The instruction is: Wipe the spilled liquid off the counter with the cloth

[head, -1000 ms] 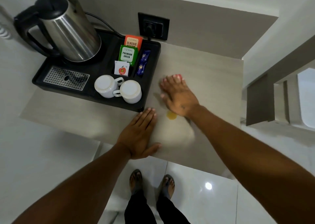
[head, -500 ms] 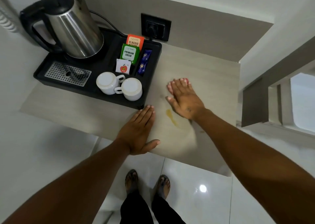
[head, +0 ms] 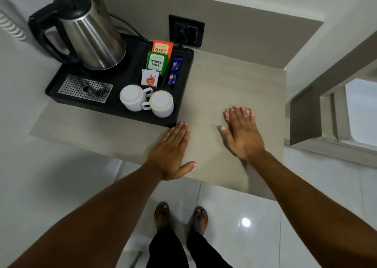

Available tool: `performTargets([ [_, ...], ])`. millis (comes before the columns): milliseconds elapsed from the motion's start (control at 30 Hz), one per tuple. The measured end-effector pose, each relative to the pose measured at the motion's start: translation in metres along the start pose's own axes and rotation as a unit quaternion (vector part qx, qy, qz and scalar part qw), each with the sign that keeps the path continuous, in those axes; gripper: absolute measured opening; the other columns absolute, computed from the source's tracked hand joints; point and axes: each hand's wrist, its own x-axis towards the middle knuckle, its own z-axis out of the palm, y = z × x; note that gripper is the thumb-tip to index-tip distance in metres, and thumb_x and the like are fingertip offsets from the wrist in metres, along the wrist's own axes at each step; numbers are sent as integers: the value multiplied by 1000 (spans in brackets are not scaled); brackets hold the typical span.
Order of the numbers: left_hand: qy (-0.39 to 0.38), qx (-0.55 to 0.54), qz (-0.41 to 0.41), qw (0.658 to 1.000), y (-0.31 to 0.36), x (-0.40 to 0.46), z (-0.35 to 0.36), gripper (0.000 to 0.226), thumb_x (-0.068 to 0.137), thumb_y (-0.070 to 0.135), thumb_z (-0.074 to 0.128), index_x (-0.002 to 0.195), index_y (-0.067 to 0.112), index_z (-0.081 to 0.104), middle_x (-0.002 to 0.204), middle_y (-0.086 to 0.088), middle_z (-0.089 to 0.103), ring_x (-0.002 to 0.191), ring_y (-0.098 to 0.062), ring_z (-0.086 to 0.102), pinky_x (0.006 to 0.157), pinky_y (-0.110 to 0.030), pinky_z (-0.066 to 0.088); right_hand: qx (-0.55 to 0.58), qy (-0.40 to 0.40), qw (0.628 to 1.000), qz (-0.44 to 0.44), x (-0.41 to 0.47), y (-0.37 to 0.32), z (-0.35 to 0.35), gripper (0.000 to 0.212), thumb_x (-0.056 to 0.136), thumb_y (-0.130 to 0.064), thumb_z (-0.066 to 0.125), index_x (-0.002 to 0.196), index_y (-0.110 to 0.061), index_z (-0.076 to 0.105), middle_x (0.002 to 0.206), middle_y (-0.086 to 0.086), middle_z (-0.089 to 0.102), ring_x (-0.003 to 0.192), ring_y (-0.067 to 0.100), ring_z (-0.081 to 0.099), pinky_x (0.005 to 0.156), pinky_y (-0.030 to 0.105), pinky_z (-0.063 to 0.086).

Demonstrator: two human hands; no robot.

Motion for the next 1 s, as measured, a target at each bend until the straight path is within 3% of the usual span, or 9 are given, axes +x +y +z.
performTargets([
  [100, 1, -3, 5, 1000, 2, 0, -3, 103, 94, 69, 39, 158, -6, 9, 169, -26, 6, 158, -35, 0, 128, -49, 9, -2, -7, 999, -53, 3, -39, 14, 68, 102, -50, 20, 157, -9, 23, 164, 18, 20, 153, 34, 6, 124, 50, 2],
  [233, -12, 12, 7, 1000, 1, -2, -5, 103, 95, 71, 35, 158, -6, 8, 169, -26, 5, 158, -35, -1, 128, -48, 7, -8, -19, 996, -87, -60, -58, 31, 62, 106, -46, 22, 158, -12, 19, 166, 13, 16, 154, 29, -2, 124, 48, 1],
  [400, -18, 24, 3, 1000, -1, -2, -2, 103, 95, 74, 27, 159, -4, 4, 170, -23, 1, 158, -34, -6, 128, -49, 7, -7, -44, 999, -2, -116, 1, 21, 69, 102, -61, 14, 160, -25, 4, 168, 5, 2, 153, 22, -11, 124, 49, 5],
  [600, -31, 36, -8, 999, -1, -1, 1, 101, 95, 75, 16, 159, -1, -1, 170, -21, -5, 158, -33, -10, 128, -49, 6, 43, 9, 990, 137, -60, 9, 2, 72, 99, -56, 12, 159, -15, 15, 168, 11, 8, 154, 28, -5, 124, 48, -1],
  [767, -46, 38, 6, 998, -5, 1, 0, 95, 97, 69, 13, 159, 0, -3, 170, -22, -8, 157, -33, -12, 128, -48, 3, 61, 25, 997, 38, -58, -58, 18, 59, 102, -40, 24, 155, -14, 31, 164, 14, 24, 153, 32, 9, 124, 48, 5],
  [833, -51, 46, 9, 998, -4, 1, -1, 92, 97, 66, 10, 159, 0, -4, 170, -22, -8, 157, -33, -12, 129, -49, 3, 64, 37, 997, 4, -82, -78, 32, 55, 104, -35, 26, 156, -15, 28, 164, 10, 20, 154, 28, 7, 125, 46, 5],
  [933, -51, 46, 6, 998, -3, 0, -2, 90, 98, 64, 9, 159, 0, -5, 170, -21, -8, 157, -32, -12, 129, -47, -1, 55, 22, 998, 32, -124, -69, 46, 55, 105, -34, 21, 159, -22, 17, 167, 2, 12, 154, 20, -4, 125, 43, 2],
  [1000, -52, 46, 11, 998, -3, 1, -3, 90, 98, 63, 10, 159, 0, -6, 170, -21, -9, 157, -32, -14, 129, -47, -2, 59, 28, 993, 97, -137, -40, 41, 56, 103, -32, 23, 158, -25, 21, 166, 1, 19, 154, 24, 0, 124, 44, 5],
])
